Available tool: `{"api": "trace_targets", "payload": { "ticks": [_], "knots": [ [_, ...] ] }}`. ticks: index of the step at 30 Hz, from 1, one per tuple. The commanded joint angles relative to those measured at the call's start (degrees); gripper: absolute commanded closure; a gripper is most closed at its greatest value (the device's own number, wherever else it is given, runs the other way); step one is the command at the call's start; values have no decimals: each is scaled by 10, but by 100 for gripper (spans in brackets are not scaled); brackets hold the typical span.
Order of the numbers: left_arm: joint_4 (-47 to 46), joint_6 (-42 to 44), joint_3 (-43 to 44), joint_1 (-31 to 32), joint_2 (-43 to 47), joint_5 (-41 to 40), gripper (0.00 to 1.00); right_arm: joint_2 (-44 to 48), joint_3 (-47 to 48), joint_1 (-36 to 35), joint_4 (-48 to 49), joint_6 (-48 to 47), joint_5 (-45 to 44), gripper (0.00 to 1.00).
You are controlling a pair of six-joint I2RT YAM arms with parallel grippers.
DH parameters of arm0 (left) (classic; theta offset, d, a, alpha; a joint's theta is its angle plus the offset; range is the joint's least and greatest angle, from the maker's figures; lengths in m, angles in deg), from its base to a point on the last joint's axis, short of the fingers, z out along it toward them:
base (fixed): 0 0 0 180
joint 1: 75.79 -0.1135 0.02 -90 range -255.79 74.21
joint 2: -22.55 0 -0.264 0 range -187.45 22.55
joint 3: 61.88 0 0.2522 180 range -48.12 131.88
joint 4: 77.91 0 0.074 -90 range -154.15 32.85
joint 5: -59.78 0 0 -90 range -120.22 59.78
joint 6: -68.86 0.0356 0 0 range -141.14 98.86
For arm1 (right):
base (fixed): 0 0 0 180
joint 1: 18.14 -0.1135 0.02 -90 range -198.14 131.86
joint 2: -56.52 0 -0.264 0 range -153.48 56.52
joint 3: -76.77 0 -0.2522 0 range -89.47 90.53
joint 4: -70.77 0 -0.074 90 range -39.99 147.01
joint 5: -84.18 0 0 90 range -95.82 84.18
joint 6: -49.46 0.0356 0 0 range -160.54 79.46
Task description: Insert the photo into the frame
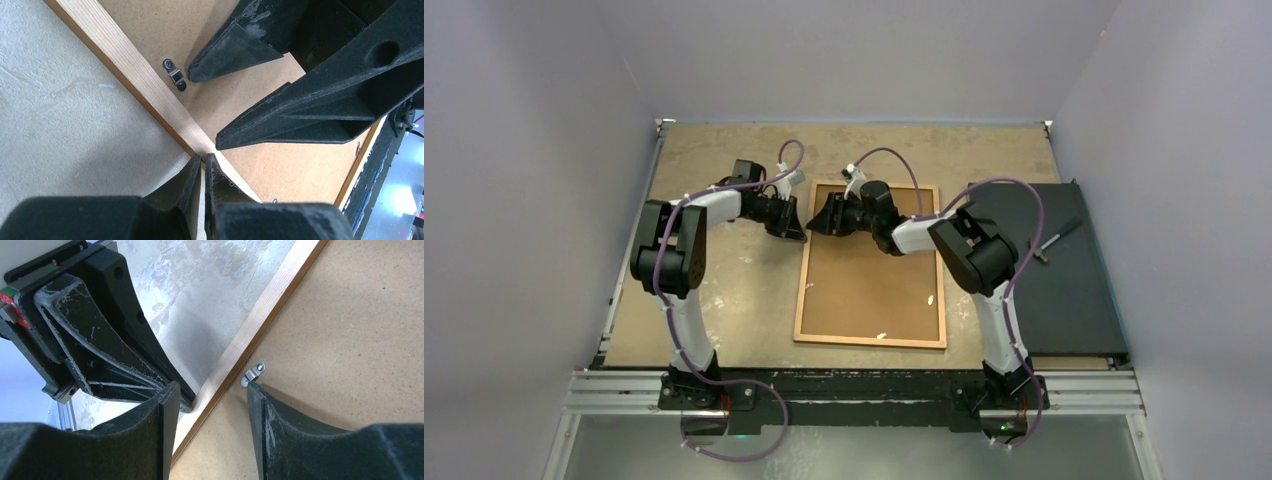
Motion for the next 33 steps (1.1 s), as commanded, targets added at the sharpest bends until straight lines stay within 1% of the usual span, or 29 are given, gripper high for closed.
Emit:
{"api": "trace_targets", "payload": {
  "ticks": [1,8,22,26,28,33],
  "knots": [
    [-14,10,-11,6,-6,-16,97,-15,24,-8,-1,8,-8,46],
    [-15,10,-9,6,-8,-15,97,-25,33,-16,-3,15,-9,47],
    [-14,7,-2,9,-9,-11,98,-25,32,-22,-7,23,-50,48],
    [-10,7,-1,9,-5,-9,98,-30,29,-22,12,36,-18,46],
    [-6,8,-1,9,-2,-6,98,-29,36,-19,1,36,-3,45],
    [21,19,7,-4,18,7,97,20,29,-18,-8,28,21,40]
  ]
}}
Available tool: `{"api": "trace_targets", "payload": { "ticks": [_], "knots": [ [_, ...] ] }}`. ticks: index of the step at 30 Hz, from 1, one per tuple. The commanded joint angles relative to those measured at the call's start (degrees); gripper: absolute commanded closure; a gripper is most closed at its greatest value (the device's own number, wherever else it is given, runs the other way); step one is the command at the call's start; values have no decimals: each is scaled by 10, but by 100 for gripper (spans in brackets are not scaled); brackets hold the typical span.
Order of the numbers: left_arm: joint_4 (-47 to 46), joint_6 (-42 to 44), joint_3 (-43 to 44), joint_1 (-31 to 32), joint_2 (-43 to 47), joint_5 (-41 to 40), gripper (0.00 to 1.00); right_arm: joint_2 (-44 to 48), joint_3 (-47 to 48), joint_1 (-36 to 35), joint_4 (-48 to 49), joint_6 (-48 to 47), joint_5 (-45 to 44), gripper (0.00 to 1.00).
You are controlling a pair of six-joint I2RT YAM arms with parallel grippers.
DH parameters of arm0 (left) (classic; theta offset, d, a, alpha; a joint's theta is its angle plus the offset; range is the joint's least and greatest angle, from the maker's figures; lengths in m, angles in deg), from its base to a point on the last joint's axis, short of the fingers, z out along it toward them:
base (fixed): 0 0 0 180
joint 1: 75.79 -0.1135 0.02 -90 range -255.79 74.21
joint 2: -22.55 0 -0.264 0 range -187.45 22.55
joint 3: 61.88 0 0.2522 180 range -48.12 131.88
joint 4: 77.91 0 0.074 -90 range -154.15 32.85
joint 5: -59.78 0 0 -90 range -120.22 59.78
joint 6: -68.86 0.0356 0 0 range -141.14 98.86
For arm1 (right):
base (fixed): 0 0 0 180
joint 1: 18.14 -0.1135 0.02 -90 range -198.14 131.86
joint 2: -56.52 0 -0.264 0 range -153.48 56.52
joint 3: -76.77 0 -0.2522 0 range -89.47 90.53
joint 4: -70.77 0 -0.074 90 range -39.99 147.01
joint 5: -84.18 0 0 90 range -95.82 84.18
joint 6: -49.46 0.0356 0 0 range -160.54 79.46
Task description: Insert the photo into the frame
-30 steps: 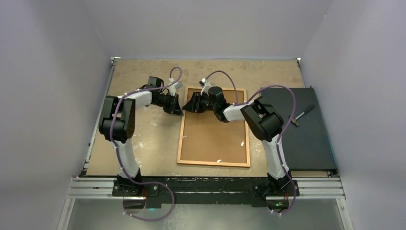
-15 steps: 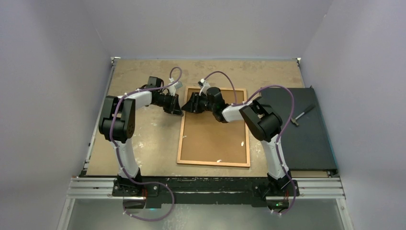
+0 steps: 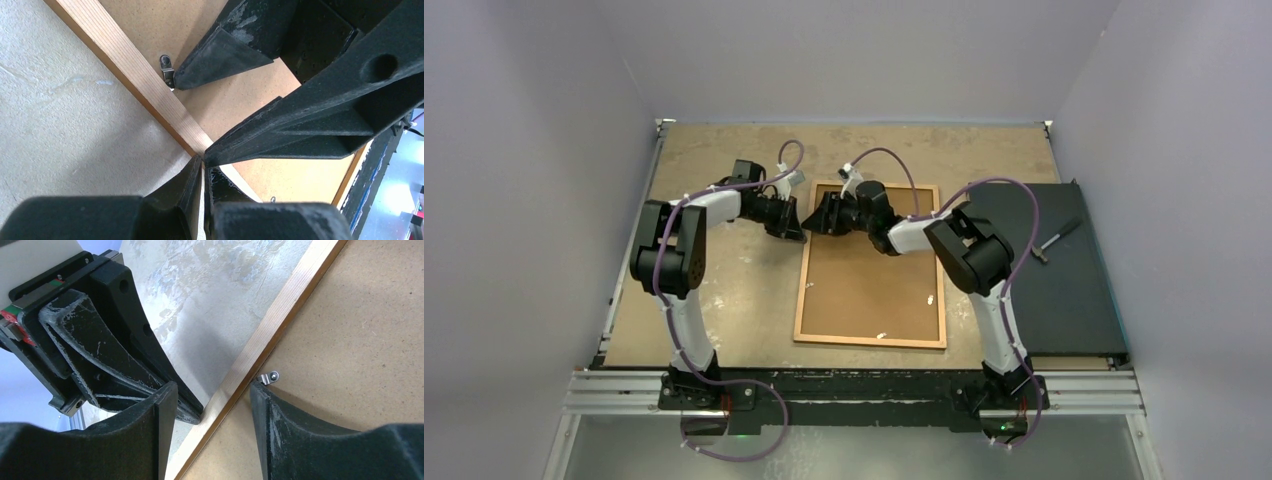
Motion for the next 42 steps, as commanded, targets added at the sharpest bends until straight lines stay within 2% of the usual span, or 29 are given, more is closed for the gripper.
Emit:
{"api": "trace_targets", "payload": {
  "ticks": [1,4,9,13,17,18,23,25,27,34,42],
  "knots": [
    [31,27,15,-10,20,12,97,50,9,-4,-19,2,28,39],
    [77,53,37,-37,39,36,89,94,10,6,-47,-9,23,38],
    [159,130,53,-46,72,-19,81,141,26,37,-137,-35,-30,32],
    [141,140,10,-42,96,-58,80,162,23,42,-199,-60,-93,31],
    [122,144,-19,-29,103,-70,80,204,-34,53,-214,-37,-109,27],
    [115,151,-29,-21,107,-85,80,214,-33,60,-252,-45,-128,26],
    [92,192,-54,10,116,-152,80,255,-21,120,-374,-79,-239,13],
    [85,205,-66,22,116,-170,81,275,-28,151,-397,-84,-275,2],
    [74,217,-81,32,123,-185,81,291,-41,178,-401,-90,-300,1],
    [73,259,-107,69,146,-218,82,245,-22,227,-423,-102,-339,1],
    [91,314,-130,89,176,-249,83,160,30,234,-425,-101,-277,1]
  ]
}}
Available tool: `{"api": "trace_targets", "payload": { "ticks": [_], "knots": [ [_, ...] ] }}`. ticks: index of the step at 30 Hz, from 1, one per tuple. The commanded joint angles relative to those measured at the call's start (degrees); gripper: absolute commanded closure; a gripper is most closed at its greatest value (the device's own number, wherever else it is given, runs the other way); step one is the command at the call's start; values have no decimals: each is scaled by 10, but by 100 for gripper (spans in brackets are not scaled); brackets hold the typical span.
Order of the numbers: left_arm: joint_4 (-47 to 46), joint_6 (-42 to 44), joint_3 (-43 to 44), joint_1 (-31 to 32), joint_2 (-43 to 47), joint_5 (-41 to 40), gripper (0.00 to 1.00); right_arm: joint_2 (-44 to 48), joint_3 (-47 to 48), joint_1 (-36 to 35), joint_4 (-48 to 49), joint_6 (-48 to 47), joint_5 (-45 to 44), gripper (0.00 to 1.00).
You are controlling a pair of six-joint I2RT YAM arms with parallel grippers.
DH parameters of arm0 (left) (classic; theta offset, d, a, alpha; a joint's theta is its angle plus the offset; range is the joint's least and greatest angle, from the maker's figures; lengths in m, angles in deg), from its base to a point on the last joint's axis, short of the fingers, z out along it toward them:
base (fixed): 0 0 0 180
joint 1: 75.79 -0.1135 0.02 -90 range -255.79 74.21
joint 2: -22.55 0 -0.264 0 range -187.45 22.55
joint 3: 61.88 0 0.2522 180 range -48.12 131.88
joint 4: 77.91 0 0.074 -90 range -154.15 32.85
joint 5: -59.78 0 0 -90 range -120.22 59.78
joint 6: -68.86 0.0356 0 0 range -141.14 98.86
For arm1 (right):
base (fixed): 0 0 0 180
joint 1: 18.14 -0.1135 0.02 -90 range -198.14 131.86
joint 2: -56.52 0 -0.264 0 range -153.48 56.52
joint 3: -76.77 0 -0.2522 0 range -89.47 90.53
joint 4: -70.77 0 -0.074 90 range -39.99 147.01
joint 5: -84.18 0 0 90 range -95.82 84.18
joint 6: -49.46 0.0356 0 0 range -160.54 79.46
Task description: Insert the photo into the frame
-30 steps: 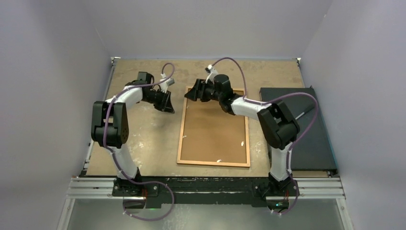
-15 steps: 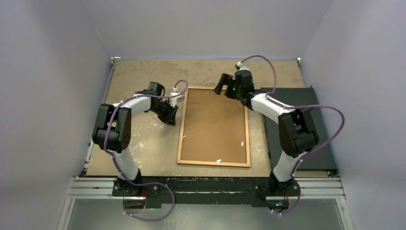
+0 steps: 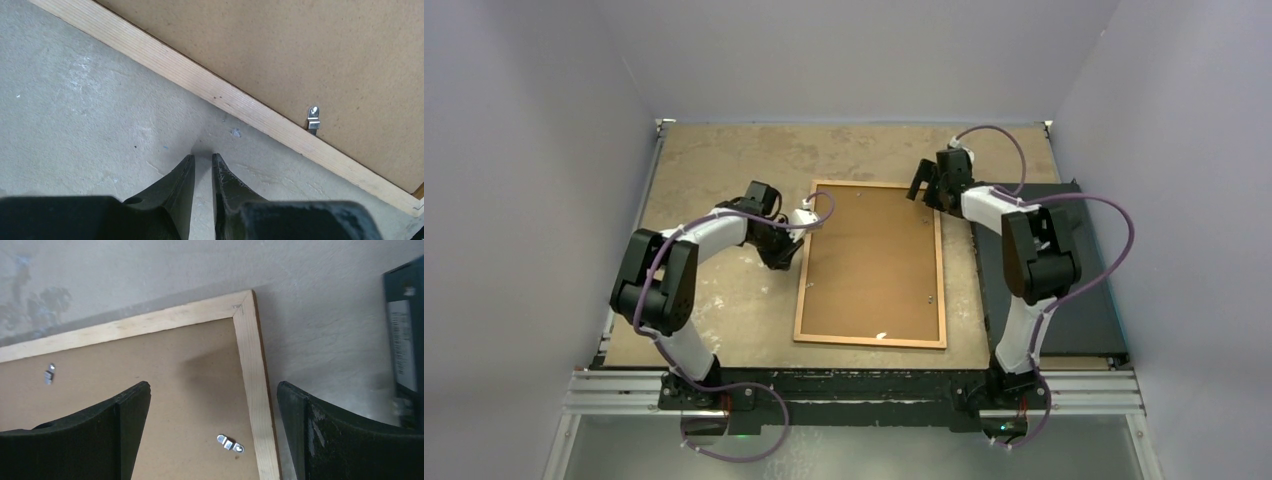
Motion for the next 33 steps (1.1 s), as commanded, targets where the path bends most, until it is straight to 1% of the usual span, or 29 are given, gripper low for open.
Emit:
{"api": "trace_targets", "payload": {
  "ticks": [1,3,6,8,12,16,19,21,23,25,28,33],
  "knots": [
    [0,49,-17,11,36,-22,84,-25,49,-1,-15,-8,45,2],
    [-12,52,-29,15,45,-25,85,-41,65,-1,-9,-9,59,3],
    [-16,52,-36,22,46,-20,85,-66,91,-6,10,-7,105,5],
    [-14,51,-35,31,39,-20,86,-93,127,-24,9,-6,124,5],
    [-17,43,-36,48,23,-18,90,-175,267,-82,-48,-10,140,5],
    [-16,27,-32,61,14,-5,90,-265,418,-136,-91,5,175,4],
    [-9,17,-28,74,12,14,90,-331,521,-168,-116,22,224,4],
    [4,15,-20,84,6,31,88,-365,567,-187,-125,26,260,4],
    [28,14,-5,91,-2,50,87,-375,575,-196,-119,23,280,3],
    [71,21,20,92,-10,72,86,-365,558,-197,-116,15,287,1],
    [139,37,56,87,2,84,85,-309,504,-191,-96,-10,258,1],
    [245,66,105,51,53,104,80,-248,480,-170,-90,-34,227,1]
  ]
}}
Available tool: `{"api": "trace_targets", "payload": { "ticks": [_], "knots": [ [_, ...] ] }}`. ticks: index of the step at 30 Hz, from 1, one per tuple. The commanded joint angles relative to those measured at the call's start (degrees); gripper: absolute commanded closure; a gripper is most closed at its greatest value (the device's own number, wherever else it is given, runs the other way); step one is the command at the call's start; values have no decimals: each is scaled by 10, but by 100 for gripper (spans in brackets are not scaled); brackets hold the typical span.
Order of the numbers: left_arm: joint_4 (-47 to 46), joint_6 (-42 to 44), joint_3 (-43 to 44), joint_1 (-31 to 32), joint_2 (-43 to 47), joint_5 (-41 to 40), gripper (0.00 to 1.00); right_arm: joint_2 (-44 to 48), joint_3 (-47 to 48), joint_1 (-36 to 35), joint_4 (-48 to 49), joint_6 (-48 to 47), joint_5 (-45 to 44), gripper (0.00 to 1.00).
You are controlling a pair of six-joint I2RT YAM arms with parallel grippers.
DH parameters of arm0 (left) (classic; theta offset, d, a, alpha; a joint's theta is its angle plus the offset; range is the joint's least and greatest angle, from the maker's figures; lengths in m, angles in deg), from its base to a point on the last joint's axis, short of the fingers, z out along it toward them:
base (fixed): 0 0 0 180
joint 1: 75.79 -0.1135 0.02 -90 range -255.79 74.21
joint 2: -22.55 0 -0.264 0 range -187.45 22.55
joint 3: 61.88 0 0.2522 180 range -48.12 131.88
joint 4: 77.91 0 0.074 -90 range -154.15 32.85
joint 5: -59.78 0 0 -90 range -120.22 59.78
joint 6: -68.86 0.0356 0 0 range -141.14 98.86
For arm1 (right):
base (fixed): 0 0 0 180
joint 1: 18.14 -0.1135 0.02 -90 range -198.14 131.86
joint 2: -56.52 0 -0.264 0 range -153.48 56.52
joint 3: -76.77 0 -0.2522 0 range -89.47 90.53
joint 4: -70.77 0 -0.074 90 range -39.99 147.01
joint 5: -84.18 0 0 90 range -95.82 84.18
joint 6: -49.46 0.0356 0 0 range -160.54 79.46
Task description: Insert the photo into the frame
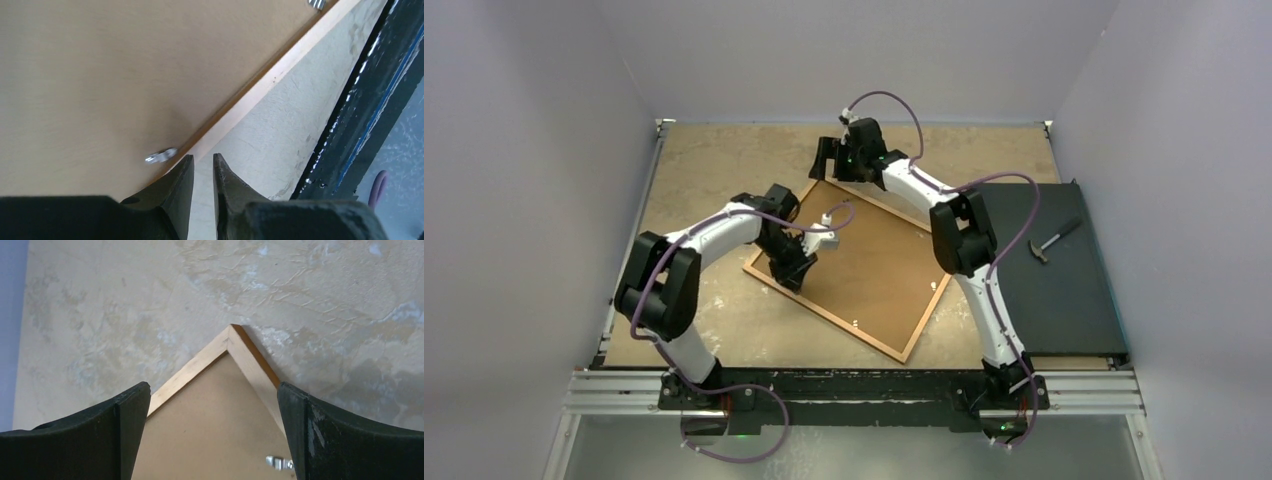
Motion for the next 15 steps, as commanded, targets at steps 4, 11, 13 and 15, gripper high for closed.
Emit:
{"api": "trace_targets", "payload": {
  "ticks": [4,11,13,15],
  "knots": [
    [111,58,112,-97,62,45,76,113,-46,1,-17,-11,8,1],
    [30,-23,206,-186,107,-94,70,222,-173,0,69,-8,-37,1],
    [-61,-62,204,-191,140,-188,66,246,-204,9,102,5,16,1],
    [-157,-91,184,-197,171,-300,50,256,-221,23,113,21,61,1]
  ]
}}
